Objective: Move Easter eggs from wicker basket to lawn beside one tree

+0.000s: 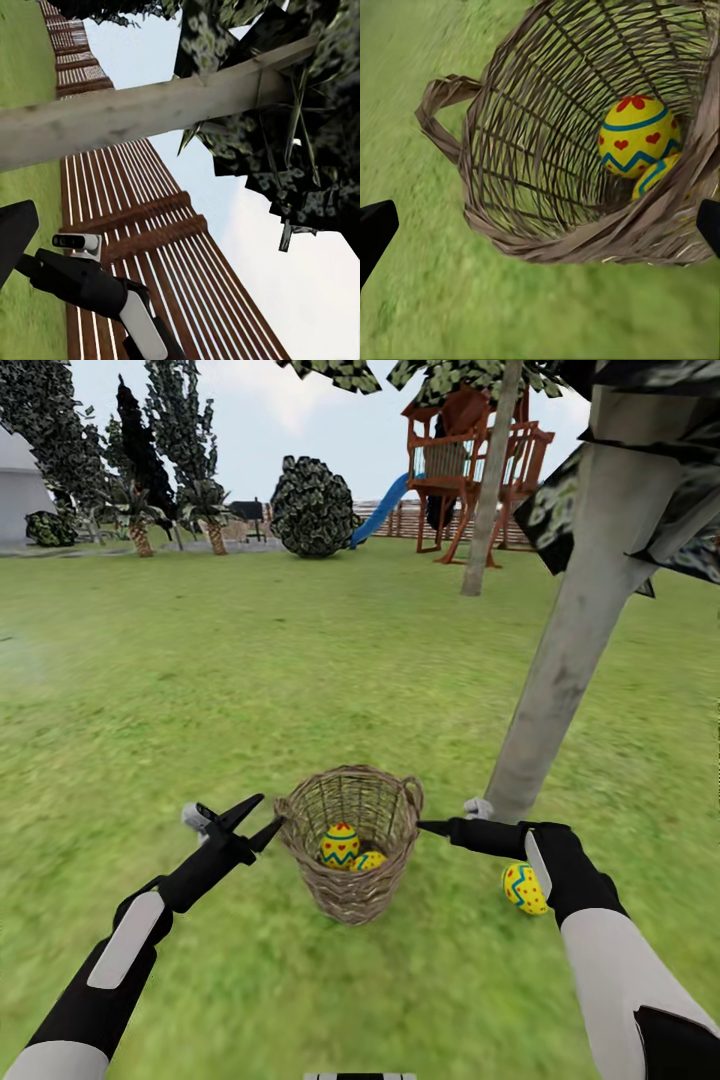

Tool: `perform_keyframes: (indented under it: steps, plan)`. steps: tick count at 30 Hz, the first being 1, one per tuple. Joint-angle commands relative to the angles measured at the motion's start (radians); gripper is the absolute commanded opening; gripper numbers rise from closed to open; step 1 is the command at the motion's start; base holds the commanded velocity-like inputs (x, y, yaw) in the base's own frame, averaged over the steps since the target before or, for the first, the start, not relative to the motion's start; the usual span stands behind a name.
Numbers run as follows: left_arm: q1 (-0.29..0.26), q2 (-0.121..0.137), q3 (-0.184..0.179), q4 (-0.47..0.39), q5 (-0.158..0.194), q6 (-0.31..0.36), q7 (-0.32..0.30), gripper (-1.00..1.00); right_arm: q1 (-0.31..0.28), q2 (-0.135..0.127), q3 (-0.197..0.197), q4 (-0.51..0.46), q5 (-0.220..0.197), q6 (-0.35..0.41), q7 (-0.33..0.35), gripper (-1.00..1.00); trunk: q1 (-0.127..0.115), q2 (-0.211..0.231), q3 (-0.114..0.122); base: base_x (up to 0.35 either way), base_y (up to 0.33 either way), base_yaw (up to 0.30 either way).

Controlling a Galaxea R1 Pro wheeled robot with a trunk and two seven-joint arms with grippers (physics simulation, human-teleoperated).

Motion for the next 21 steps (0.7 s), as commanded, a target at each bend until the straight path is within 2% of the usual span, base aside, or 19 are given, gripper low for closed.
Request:
perform_keyframes:
  steps: [1,21]
  plan:
    - [0.0,0.0,0.0,0.001,0.003,0.005,-0.002,1.0,-0.001,0.001,-0.005,-0.001,0.01,0.006,0.009,1.0,0.0,0.0,0.0,0.095,0.345,-0.164]
    - [0.0,0.002,0.001,0.001,0.002,0.005,-0.002,1.0,-0.001,0.001,-0.006,-0.001,0.009,0.006,0.01,1.0,0.0,0.0,0.024,0.137,0.333,-0.202]
